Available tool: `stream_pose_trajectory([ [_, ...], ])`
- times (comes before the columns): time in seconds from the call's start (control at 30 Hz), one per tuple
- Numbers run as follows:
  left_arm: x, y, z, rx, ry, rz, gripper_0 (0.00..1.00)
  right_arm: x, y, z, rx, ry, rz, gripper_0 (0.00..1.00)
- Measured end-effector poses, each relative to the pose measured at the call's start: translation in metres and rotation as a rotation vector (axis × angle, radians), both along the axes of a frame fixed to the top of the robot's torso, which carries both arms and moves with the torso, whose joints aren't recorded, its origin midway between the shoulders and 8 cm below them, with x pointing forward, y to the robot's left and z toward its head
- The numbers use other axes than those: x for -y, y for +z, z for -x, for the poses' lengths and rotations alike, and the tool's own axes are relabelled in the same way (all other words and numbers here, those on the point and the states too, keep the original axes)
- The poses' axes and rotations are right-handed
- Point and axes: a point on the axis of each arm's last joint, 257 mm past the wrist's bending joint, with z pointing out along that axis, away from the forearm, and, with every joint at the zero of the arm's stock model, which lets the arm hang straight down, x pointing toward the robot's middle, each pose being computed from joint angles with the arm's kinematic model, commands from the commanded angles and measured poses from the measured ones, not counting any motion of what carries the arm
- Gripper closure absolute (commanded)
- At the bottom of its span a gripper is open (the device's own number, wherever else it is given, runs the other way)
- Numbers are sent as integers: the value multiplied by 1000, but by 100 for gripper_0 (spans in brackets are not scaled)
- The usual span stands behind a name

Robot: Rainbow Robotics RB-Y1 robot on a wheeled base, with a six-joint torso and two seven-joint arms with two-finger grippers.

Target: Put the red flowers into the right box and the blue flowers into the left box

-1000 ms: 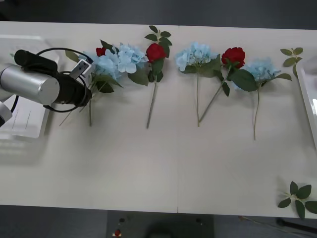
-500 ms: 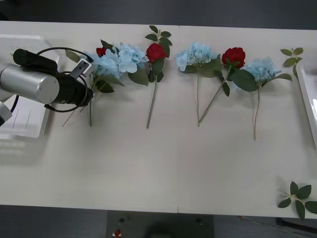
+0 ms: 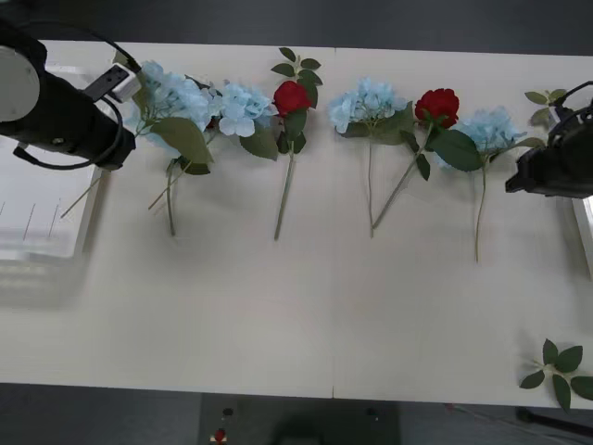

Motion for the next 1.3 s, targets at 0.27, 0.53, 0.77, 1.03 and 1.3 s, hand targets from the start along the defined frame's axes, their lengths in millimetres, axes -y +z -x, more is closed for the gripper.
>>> stream_pose_trajectory([
  [0.27, -8, 60, 18, 2, 10, 68, 100, -35, -32, -11, 33, -39, -39, 36],
  [0.53, -39, 111, 49, -8, 40, 91, 100, -50, -51, -25, 82, -101, -25, 36],
  [0.77, -71, 138, 61, 8, 69, 53, 100, -41, -57, -34, 119, -112, 38, 36],
  [1.03, -92, 120, 71, -127, 130, 256, 100, -28, -60, -50, 196, -114, 59, 36],
  [1.3, -144, 114, 34, 71, 253, 230, 100, -34, -75, -46, 185, -76, 84, 73],
])
